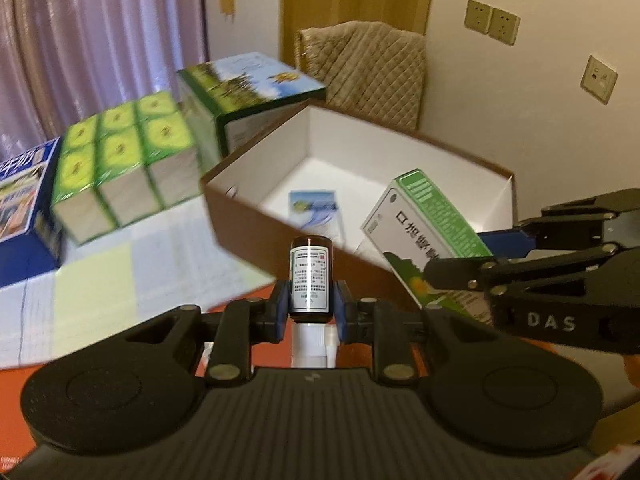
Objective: Organize rigid objects
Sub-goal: 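Carry the brown bottle and green box over the brown box with both grippers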
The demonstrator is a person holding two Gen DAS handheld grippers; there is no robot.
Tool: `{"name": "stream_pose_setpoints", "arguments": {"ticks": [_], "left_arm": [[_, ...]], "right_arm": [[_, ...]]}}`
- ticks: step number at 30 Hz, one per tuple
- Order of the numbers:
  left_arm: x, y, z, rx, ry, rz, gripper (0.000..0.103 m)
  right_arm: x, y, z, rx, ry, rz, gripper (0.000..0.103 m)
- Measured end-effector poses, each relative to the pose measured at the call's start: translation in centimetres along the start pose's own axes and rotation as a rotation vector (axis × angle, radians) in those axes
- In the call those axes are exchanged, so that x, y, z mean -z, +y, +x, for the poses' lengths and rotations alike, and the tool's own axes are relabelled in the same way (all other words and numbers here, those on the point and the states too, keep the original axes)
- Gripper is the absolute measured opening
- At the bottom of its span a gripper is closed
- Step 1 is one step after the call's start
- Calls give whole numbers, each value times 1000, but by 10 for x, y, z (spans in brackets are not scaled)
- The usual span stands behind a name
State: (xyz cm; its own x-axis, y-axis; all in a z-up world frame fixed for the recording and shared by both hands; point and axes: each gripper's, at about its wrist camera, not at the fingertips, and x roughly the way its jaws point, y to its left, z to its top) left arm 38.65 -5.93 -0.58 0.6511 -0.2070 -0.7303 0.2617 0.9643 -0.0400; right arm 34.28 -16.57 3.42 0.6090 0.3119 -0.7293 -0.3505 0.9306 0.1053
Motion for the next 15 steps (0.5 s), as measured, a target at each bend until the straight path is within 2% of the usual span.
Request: {"name": "stream_pose_setpoints", "arguments": {"ticks": [7,15], "left_arm": [[-41,-24,29,33,-12,10,19],[-80,-37,77,23,9,5,19]], "right_arm": [[-22,-46,9,23,-6,39,26],[-50,-96,30,60,0,52,26]]}}
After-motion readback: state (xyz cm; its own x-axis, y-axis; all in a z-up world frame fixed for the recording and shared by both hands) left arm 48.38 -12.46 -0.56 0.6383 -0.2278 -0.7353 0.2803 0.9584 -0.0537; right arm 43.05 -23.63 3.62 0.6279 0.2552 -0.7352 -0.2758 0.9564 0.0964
